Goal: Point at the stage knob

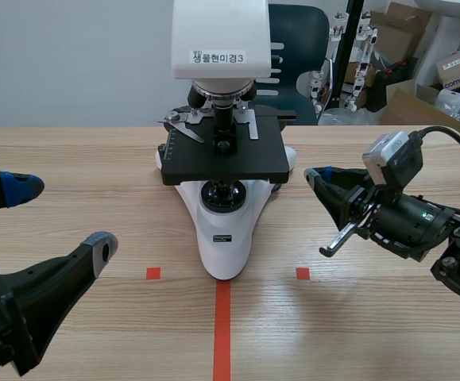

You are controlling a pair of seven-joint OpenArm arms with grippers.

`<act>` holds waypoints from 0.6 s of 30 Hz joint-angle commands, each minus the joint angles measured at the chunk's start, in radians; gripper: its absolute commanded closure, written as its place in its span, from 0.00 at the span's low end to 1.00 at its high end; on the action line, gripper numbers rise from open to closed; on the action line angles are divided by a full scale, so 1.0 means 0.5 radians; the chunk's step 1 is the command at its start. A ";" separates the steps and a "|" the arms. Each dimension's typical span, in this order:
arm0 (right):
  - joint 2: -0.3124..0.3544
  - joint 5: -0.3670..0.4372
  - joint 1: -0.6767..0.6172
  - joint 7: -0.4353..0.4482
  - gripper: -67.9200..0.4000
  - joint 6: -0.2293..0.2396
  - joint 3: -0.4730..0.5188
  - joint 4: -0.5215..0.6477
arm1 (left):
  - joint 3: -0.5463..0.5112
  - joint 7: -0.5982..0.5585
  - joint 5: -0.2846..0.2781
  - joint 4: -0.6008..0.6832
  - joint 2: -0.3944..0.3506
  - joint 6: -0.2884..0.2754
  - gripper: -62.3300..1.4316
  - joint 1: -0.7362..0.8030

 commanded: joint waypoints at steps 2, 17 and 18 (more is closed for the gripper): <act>0.026 0.031 0.028 0.027 0.98 -0.001 0.022 0.012 | -0.005 -0.027 -0.014 0.018 0.010 -0.002 0.00 0.000; 0.026 0.031 0.028 0.027 0.98 -0.015 0.022 0.011 | -0.005 -0.027 -0.014 0.018 0.010 -0.002 0.00 0.000; 0.026 0.031 0.028 0.027 0.98 -0.015 0.022 0.011 | -0.005 -0.027 -0.014 0.018 0.010 -0.002 0.00 0.000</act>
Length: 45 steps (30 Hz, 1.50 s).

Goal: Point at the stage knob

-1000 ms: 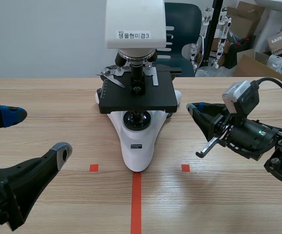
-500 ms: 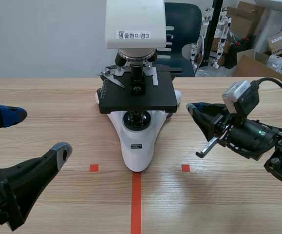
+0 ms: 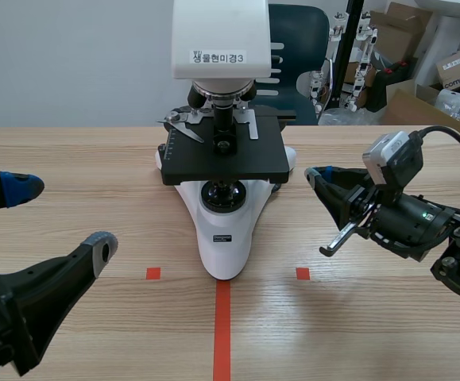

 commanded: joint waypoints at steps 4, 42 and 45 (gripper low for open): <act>0.026 0.031 0.028 0.027 0.98 0.000 0.022 0.011 | -0.005 -0.027 -0.014 0.018 0.010 -0.002 0.00 0.000; 0.293 0.214 -0.263 0.396 0.24 -0.006 0.023 0.051 | -0.005 -0.027 -0.014 0.018 0.010 -0.002 0.00 0.000; 0.450 0.256 -0.375 0.391 0.16 -0.005 0.027 0.079 | -0.005 -0.027 -0.014 0.018 0.010 -0.002 0.00 0.000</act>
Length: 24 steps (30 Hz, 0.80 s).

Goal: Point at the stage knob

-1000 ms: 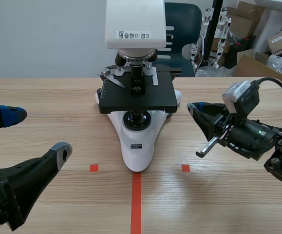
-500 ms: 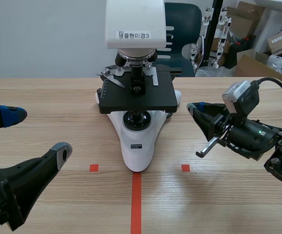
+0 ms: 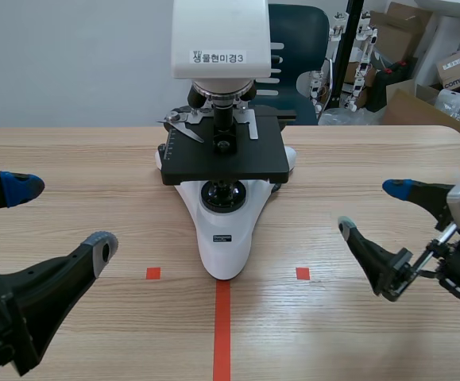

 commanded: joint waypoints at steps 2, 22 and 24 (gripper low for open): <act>0.190 0.128 -0.072 0.010 0.16 0.026 0.027 0.056 | -0.005 -0.027 -0.014 0.018 0.010 -0.002 0.00 0.000; 0.439 0.946 -0.751 -1.440 0.16 -0.336 0.410 1.337 | -0.005 -0.027 -0.014 0.018 0.010 -0.002 0.00 0.000; 0.356 0.896 -0.751 -1.563 0.16 -0.369 0.456 1.478 | -0.005 -0.027 -0.014 0.018 0.010 -0.002 0.00 0.000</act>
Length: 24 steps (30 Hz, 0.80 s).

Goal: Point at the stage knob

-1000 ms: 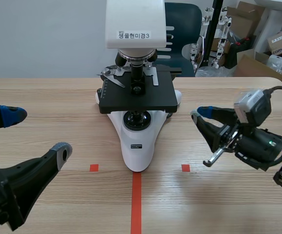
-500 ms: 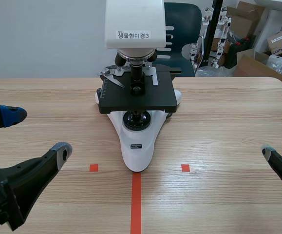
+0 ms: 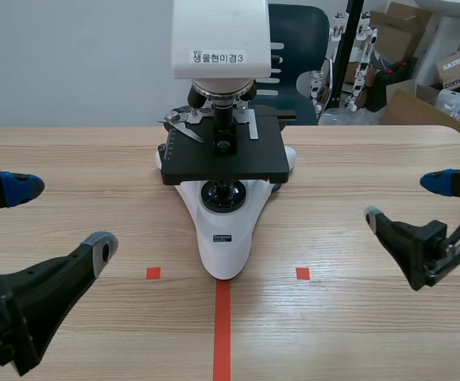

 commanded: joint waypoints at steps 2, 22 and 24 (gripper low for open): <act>-0.127 -0.087 0.040 -0.077 0.16 -0.056 0.081 0.101 | -0.005 -0.027 -0.014 0.018 0.010 -0.002 0.00 0.000; -0.857 -0.492 -0.111 0.309 0.16 -0.137 0.452 0.211 | -0.005 -0.027 -0.014 0.018 0.010 -0.002 0.00 0.000; -0.835 -0.492 -0.121 0.333 0.16 -0.143 0.443 0.211 | -0.005 -0.027 -0.014 0.018 0.009 -0.002 0.00 0.000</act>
